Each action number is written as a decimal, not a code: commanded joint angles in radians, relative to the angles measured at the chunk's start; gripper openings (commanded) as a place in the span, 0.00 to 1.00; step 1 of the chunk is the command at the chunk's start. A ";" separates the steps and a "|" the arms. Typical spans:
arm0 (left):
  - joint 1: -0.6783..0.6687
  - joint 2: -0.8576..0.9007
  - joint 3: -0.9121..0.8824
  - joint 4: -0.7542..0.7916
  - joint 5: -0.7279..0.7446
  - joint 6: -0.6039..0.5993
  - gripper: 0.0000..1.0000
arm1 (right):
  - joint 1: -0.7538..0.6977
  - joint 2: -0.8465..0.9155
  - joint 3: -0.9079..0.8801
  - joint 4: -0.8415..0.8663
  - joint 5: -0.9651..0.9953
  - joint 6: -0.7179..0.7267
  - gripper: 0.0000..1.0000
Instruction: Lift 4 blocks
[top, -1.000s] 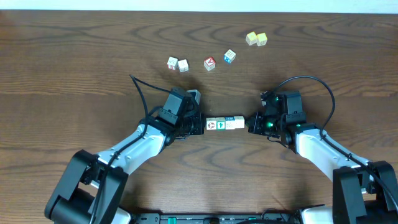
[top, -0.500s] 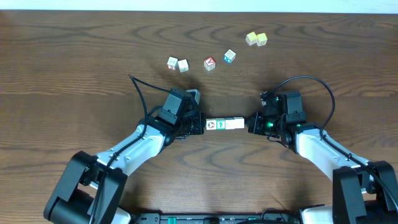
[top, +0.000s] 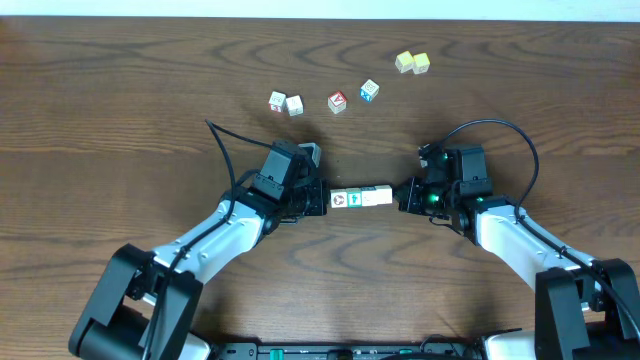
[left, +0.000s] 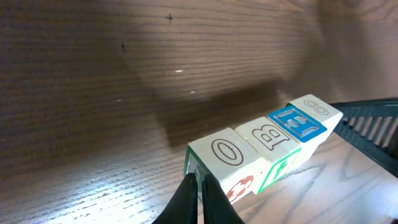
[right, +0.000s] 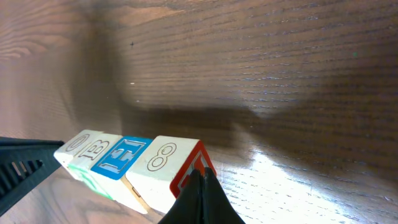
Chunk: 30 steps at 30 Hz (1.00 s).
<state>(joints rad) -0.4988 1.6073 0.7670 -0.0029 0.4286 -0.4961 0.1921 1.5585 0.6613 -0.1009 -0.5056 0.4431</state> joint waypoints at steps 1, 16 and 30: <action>-0.018 -0.029 -0.006 0.011 0.107 0.013 0.07 | 0.045 -0.018 0.036 0.005 -0.144 -0.003 0.01; -0.018 -0.072 -0.006 -0.011 0.111 0.013 0.07 | 0.045 -0.100 0.039 -0.040 -0.139 -0.003 0.01; -0.018 -0.129 -0.006 -0.042 0.111 0.008 0.07 | 0.084 -0.133 0.039 -0.039 -0.121 0.029 0.01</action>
<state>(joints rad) -0.4946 1.5032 0.7616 -0.0559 0.4389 -0.4965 0.2214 1.4651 0.6750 -0.1490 -0.4694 0.4522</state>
